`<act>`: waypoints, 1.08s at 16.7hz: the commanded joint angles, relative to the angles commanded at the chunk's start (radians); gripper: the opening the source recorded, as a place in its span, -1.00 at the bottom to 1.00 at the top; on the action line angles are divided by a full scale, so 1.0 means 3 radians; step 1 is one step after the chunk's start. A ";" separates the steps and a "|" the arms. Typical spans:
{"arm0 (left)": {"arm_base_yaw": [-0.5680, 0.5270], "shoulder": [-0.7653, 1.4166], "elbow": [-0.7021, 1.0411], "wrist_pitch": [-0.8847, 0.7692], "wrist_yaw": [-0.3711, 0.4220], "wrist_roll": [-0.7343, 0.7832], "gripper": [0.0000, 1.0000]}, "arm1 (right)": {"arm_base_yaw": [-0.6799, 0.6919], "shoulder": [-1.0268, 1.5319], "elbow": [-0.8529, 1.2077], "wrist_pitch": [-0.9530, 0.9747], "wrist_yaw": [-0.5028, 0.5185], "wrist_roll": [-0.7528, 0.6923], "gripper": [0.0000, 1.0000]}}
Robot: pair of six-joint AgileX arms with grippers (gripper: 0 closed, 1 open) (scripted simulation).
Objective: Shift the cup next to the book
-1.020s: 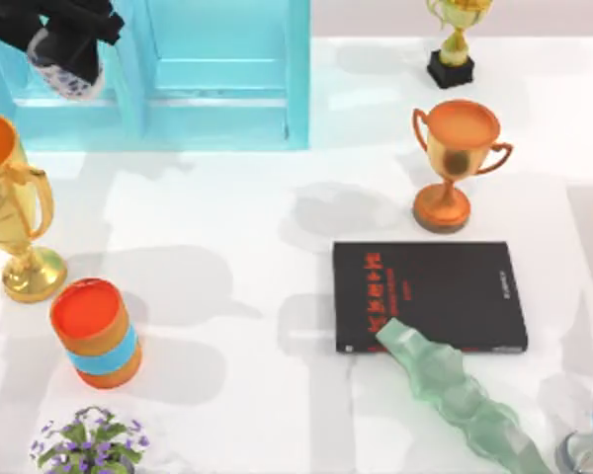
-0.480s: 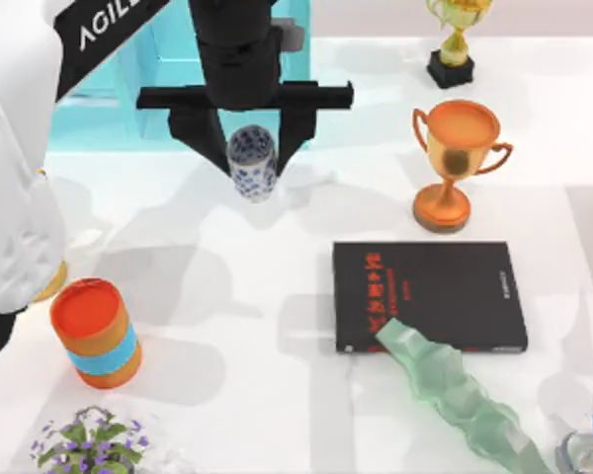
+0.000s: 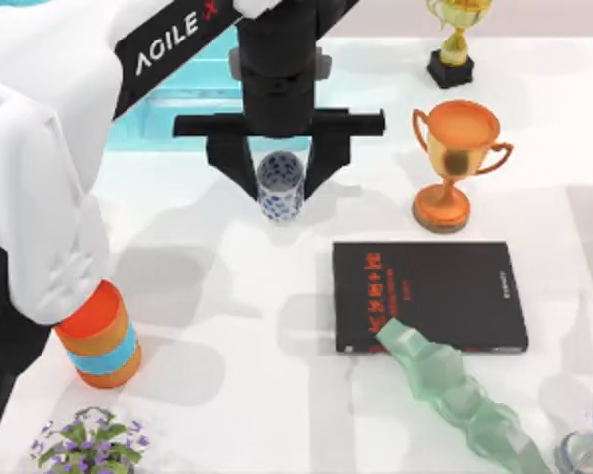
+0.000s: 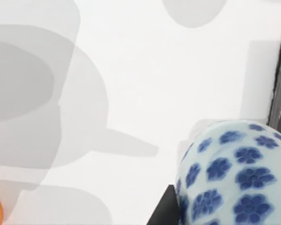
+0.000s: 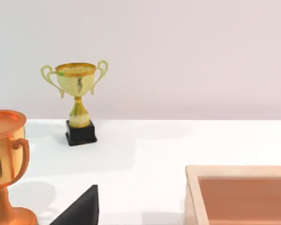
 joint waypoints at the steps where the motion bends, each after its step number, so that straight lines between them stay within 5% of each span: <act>1: 0.0000 0.0000 0.0000 0.0000 0.0000 0.0000 -1.00 | 0.0000 0.0000 0.0000 0.0000 0.0000 0.0000 1.00; 12: -0.0003 -0.0115 -0.1028 0.0908 0.0008 -0.0003 -1.00 | 0.0000 0.0000 0.0000 0.0000 0.0000 0.0000 1.00; 17: -0.0003 -0.0121 -0.1072 0.0952 -0.0001 -0.0005 -1.00 | 0.0000 0.0000 0.0000 0.0000 0.0000 0.0000 1.00; 18: -0.0003 -0.0121 -0.1072 0.0952 -0.0001 -0.0005 -0.85 | 0.0000 0.0000 0.0000 0.0000 0.0000 0.0000 1.00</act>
